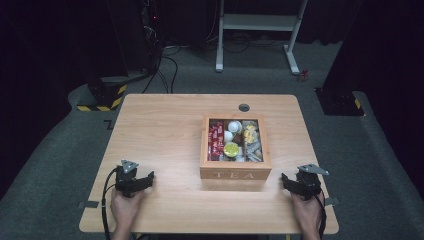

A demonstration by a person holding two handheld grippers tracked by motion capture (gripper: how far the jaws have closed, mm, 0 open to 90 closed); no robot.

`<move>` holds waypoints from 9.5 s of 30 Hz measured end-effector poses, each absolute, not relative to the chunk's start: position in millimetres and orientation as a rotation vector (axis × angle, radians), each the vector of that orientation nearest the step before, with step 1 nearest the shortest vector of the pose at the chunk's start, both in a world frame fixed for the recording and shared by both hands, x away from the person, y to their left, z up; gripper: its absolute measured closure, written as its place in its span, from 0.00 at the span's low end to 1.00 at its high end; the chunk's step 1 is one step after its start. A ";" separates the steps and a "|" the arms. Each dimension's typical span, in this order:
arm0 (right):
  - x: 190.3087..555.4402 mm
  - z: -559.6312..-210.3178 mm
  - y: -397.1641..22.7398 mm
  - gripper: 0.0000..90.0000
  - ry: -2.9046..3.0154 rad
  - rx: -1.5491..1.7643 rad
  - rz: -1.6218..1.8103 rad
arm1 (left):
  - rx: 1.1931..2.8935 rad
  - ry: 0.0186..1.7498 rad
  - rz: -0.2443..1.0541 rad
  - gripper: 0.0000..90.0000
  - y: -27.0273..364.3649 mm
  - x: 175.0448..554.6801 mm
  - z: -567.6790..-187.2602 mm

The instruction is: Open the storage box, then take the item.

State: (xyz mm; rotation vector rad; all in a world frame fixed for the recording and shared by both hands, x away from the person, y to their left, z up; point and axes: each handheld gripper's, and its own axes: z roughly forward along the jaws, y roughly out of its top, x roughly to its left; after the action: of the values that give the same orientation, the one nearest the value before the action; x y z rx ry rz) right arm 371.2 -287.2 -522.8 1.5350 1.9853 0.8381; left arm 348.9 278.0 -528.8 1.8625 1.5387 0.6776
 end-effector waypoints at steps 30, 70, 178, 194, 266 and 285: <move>364.8 -520.2 -281.2 0.61 1.983 1.532 0.879 | 1.865 1.531 0.676 0.23 277.5 349.4 -528.8; 348.1 -516.8 -247.5 0.91 2.149 1.338 1.030 | 1.872 1.521 0.678 0.23 277.1 350.3 -528.9; 354.0 -482.8 -166.2 1.00 2.255 1.198 1.354 | 1.877 1.508 0.665 0.25 276.4 350.1 -528.7; 357.5 -478.5 -175.3 1.00 2.232 1.186 1.386 | 1.876 1.508 0.666 0.25 276.2 350.3 -528.7; 393.5 -402.6 -197.9 1.00 2.125 1.189 1.316 | 1.907 1.454 0.644 0.24 272.3 349.1 -528.7; 404.7 -385.1 -197.9 1.00 2.131 1.170 1.311 | 1.903 1.428 0.531 0.26 264.3 353.8 -524.0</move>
State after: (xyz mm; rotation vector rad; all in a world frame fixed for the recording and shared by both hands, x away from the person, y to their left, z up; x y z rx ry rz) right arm 404.7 -197.9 -385.1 1.1700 2.1315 1.3108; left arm 353.8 264.3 -524.0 1.9025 1.4280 0.5313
